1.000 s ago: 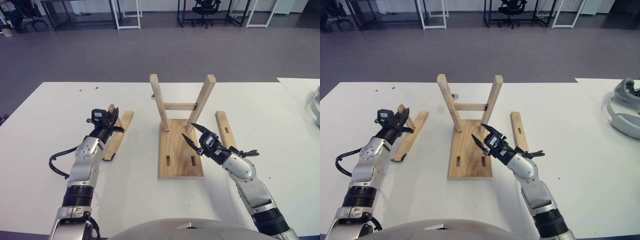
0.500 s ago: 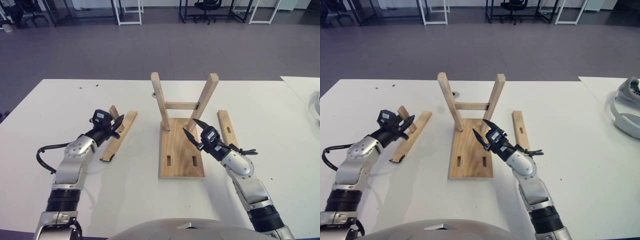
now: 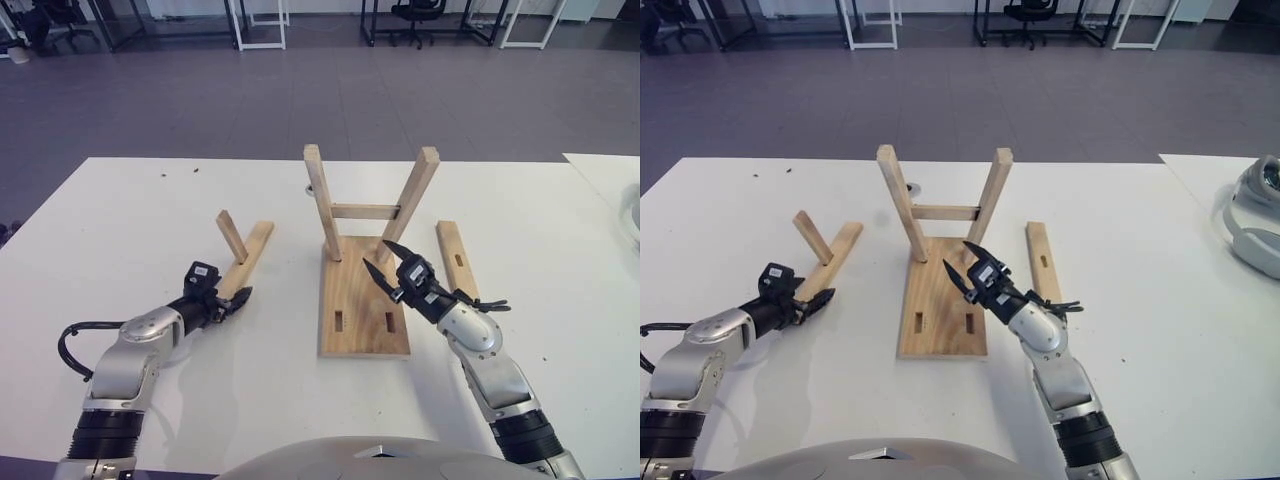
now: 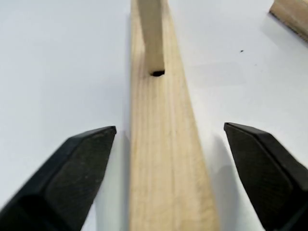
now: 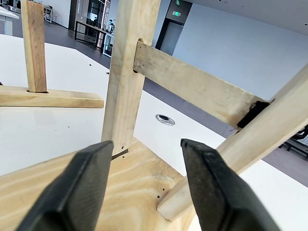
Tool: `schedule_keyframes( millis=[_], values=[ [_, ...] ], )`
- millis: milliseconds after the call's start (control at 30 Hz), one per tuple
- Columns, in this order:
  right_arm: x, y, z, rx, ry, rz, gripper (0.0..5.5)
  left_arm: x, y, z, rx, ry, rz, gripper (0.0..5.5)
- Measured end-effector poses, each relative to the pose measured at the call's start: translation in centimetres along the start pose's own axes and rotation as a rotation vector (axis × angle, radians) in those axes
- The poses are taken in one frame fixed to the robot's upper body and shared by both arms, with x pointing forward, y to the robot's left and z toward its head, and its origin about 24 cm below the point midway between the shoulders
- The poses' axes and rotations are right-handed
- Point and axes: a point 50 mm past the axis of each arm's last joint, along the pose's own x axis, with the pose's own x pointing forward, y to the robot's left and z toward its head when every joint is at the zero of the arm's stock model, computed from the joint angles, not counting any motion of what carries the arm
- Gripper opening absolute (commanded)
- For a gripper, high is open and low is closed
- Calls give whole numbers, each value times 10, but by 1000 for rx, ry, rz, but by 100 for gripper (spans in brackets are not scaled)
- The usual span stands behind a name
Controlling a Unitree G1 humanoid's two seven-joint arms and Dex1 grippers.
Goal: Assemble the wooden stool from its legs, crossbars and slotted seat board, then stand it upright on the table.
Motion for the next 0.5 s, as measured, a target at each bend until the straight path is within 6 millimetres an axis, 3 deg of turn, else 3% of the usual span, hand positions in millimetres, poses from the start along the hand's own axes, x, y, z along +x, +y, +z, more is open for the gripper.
schedule_keyframes(
  millis=[133, 233, 500],
  values=[
    [0, 4, -1, 1, 5, 12, 261, 0, 2, -5, 32, 36, 16, 440],
    [0, 4, -1, -1, 7, 14, 261, 0, 9, -10, 114, 77, 54, 384],
    [0, 4, -2, -13, 15, 8, 261, 2, 5, -10, 99, 47, 28, 220]
  ],
)
